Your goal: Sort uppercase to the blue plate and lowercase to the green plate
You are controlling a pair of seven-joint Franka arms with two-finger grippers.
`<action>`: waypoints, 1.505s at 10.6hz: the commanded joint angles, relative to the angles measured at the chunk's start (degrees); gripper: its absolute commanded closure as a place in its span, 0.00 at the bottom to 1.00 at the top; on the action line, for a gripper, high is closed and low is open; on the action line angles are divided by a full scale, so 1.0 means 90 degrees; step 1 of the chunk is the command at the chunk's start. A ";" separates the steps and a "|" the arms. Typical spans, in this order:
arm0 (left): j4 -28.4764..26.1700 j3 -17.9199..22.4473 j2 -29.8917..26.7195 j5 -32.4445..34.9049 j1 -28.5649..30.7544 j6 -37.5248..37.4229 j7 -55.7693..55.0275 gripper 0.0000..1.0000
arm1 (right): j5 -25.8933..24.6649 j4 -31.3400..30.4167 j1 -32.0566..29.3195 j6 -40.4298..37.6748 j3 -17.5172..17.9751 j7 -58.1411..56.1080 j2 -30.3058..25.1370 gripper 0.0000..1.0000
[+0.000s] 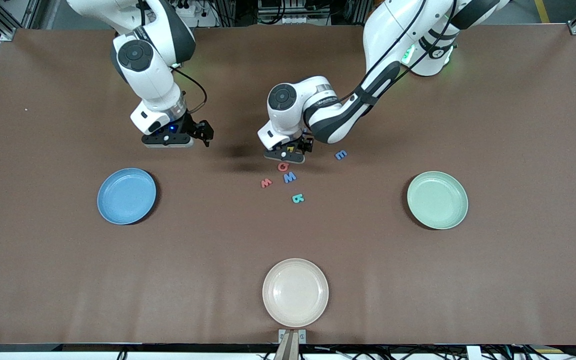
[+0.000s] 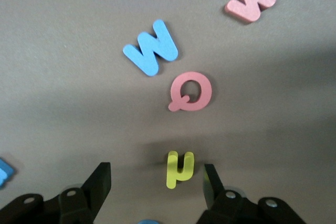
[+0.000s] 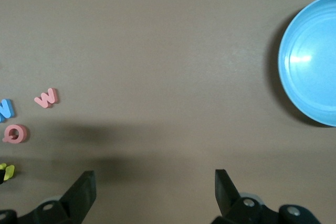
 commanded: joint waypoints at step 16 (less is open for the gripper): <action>-0.0467 0.0042 -0.0176 0.0530 0.0197 0.0775 -0.0920 1.00 | -0.0003 -0.0404 0.0730 0.0579 -0.0040 -0.0785 0.0141 0.09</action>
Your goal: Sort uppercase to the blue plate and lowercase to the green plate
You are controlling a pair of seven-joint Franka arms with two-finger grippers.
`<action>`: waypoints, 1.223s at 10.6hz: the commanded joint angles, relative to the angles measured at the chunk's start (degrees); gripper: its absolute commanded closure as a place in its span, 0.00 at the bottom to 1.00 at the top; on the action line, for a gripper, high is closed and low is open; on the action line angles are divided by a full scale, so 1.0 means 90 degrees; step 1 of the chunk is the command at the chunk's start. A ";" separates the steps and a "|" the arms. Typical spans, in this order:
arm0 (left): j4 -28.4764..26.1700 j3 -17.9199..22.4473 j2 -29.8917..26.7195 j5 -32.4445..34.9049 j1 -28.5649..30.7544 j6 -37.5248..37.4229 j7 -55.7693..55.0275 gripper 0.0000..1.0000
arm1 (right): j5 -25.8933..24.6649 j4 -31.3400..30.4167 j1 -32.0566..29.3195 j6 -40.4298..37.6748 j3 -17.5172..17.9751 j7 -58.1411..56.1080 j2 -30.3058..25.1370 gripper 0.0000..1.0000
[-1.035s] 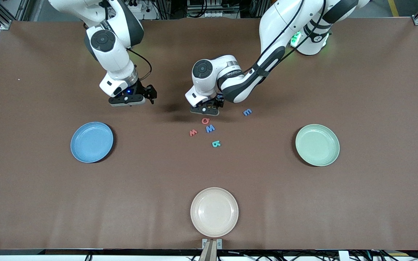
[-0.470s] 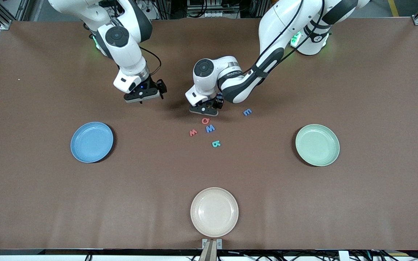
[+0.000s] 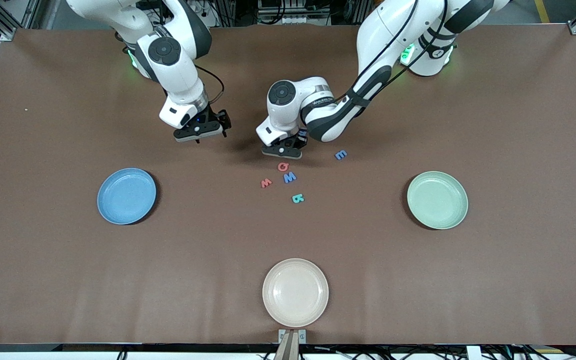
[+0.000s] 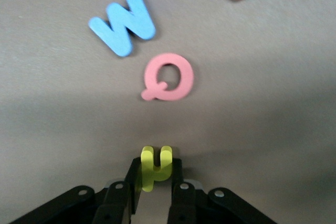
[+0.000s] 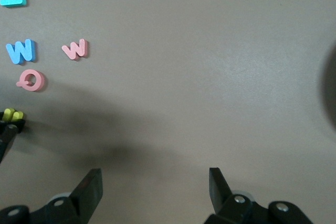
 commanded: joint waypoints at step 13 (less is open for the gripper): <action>-0.0341 0.1509 -0.2779 -0.1187 0.3436 -0.2033 0.6165 1.00 | 0.0190 0.1360 0.0316 -0.0265 0.1602 0.3783 0.1582 0.03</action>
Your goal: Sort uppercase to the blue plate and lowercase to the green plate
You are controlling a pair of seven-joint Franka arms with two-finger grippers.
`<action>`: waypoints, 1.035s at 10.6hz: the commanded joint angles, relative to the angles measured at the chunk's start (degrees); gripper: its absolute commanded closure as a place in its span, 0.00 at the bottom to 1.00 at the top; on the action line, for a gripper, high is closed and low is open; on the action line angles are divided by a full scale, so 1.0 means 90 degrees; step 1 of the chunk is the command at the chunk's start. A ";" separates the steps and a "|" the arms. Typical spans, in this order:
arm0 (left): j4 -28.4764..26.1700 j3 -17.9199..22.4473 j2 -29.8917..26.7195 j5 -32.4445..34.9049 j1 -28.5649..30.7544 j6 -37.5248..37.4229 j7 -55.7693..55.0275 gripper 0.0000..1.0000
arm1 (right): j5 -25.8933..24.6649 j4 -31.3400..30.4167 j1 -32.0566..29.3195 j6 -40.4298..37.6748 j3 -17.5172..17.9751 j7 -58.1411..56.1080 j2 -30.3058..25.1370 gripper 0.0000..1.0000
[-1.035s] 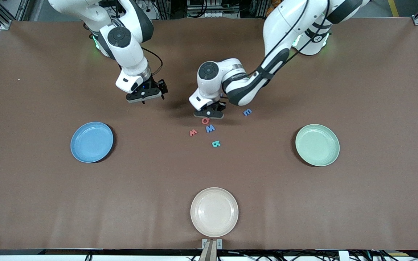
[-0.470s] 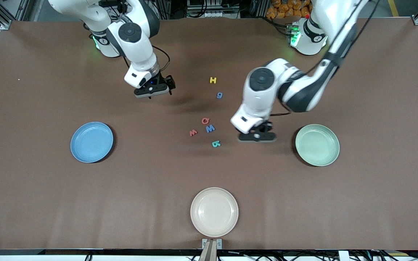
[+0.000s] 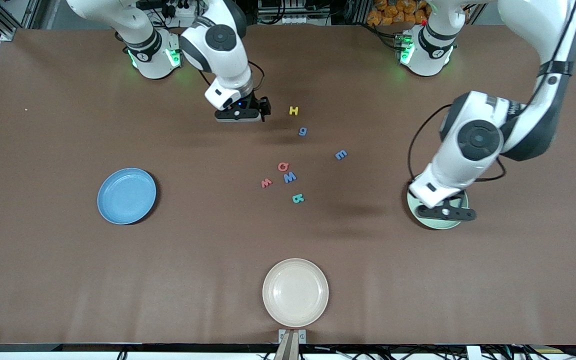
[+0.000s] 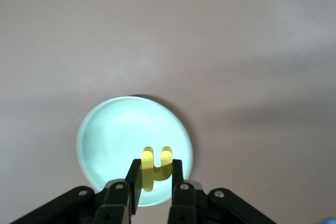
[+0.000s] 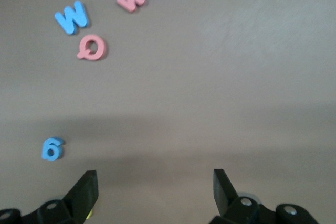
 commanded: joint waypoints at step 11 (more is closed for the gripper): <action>-0.1194 0.1358 0.0566 -0.1408 -0.0092 0.1779 0.1432 0.00 | 0.0139 0.1404 0.1165 0.0576 0.0281 0.1001 0.2275 0.05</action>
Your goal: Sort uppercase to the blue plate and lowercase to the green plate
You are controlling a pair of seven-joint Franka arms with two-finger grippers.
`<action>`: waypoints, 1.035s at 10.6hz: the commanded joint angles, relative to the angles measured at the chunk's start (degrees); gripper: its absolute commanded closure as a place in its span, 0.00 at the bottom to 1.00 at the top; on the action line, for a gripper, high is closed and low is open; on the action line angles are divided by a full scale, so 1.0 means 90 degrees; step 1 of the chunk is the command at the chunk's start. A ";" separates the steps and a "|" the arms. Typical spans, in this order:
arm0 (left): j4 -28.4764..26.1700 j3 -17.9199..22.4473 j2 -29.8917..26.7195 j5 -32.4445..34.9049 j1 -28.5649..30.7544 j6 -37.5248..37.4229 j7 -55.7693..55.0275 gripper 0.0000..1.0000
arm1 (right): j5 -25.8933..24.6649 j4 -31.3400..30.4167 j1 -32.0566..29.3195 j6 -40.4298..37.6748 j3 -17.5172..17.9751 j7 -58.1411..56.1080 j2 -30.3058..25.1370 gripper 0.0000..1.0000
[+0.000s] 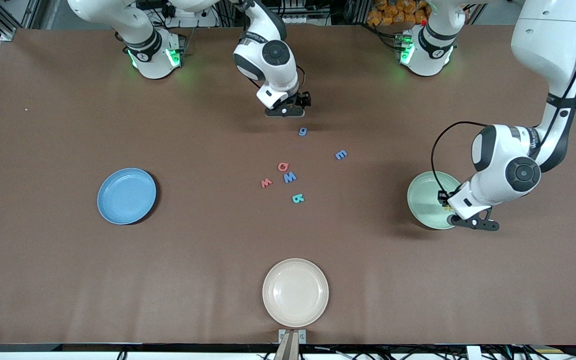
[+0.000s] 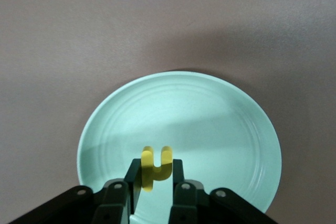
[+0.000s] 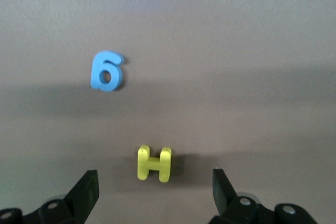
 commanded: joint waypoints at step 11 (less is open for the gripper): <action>-0.0199 -0.1807 -0.0458 -0.0076 -0.0614 -0.0593 -0.4662 0.00 | -0.0311 0.0096 0.0529 0.0687 -0.0424 0.0236 0.0551 0.48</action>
